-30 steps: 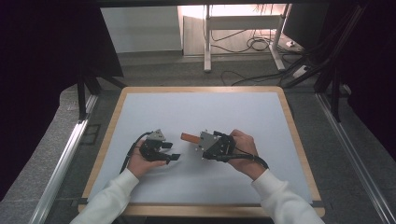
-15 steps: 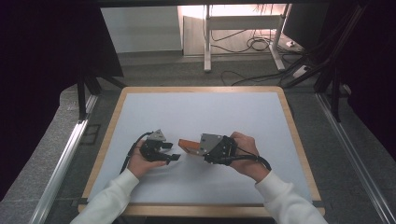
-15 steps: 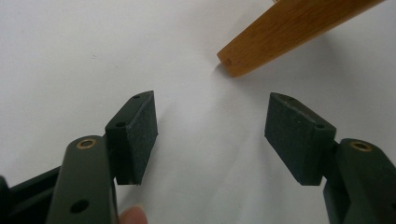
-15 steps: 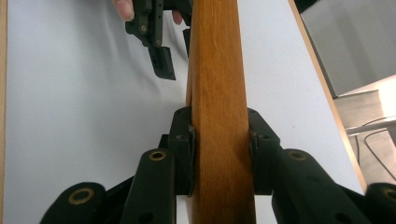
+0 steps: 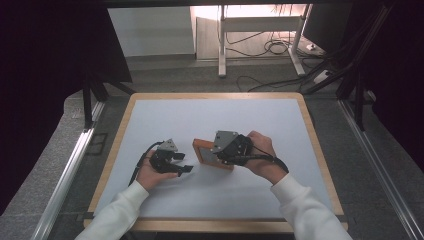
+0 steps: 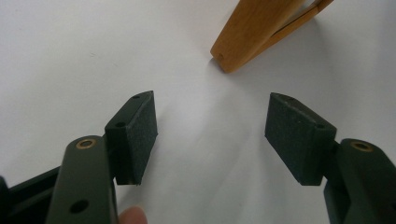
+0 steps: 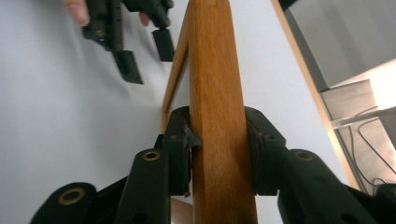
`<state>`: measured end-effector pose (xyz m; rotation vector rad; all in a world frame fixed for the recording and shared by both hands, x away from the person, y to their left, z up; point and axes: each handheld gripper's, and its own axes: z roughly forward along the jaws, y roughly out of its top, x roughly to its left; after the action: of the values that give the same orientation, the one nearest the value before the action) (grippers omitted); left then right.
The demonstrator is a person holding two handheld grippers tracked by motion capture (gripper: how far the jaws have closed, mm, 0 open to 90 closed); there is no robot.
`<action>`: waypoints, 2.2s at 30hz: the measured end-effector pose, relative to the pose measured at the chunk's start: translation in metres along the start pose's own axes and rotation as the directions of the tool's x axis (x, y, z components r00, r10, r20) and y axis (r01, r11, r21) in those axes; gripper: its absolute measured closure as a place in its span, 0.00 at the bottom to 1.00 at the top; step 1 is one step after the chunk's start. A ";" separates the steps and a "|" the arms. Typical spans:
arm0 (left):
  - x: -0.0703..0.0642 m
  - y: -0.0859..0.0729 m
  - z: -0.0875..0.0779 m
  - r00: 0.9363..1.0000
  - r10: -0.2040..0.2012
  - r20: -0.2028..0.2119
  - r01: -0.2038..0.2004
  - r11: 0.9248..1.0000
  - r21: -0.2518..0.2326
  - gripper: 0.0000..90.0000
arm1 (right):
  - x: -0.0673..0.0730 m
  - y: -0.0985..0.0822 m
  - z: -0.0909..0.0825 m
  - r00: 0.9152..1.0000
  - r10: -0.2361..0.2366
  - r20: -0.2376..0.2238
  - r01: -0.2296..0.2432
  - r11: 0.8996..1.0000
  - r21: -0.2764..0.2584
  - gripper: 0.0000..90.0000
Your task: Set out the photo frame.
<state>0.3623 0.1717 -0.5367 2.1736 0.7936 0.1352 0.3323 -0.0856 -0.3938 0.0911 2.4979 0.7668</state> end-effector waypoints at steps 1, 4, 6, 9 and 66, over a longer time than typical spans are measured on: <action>0.000 0.000 0.000 1.000 0.000 0.000 0.000 1.000 0.000 0.38 | -0.001 0.001 0.000 1.000 0.002 0.012 -0.002 1.000 0.004 0.71; -0.001 0.000 0.001 1.000 -0.005 0.003 0.005 1.000 -0.002 0.38 | -0.004 0.002 0.000 0.999 0.016 0.032 -0.016 1.000 0.002 0.67; 0.000 0.000 0.001 1.000 0.003 0.003 -0.003 1.000 0.007 0.38 | -0.007 0.002 0.002 0.999 0.028 0.025 -0.028 1.000 0.006 0.67; 0.000 0.000 0.001 1.000 0.007 0.004 -0.007 1.000 0.008 0.38 | -0.012 0.001 0.006 0.999 0.037 0.028 -0.037 0.999 0.011 0.66; -0.003 0.000 0.003 1.000 0.021 -0.004 -0.021 1.000 0.008 0.37 | -0.044 -0.045 -0.003 0.937 0.340 0.084 -0.331 0.938 -0.097 0.25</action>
<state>0.3607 0.1679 -0.5382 2.1903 0.7753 0.1472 0.3728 -0.1347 -0.3955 0.5269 2.3805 0.9739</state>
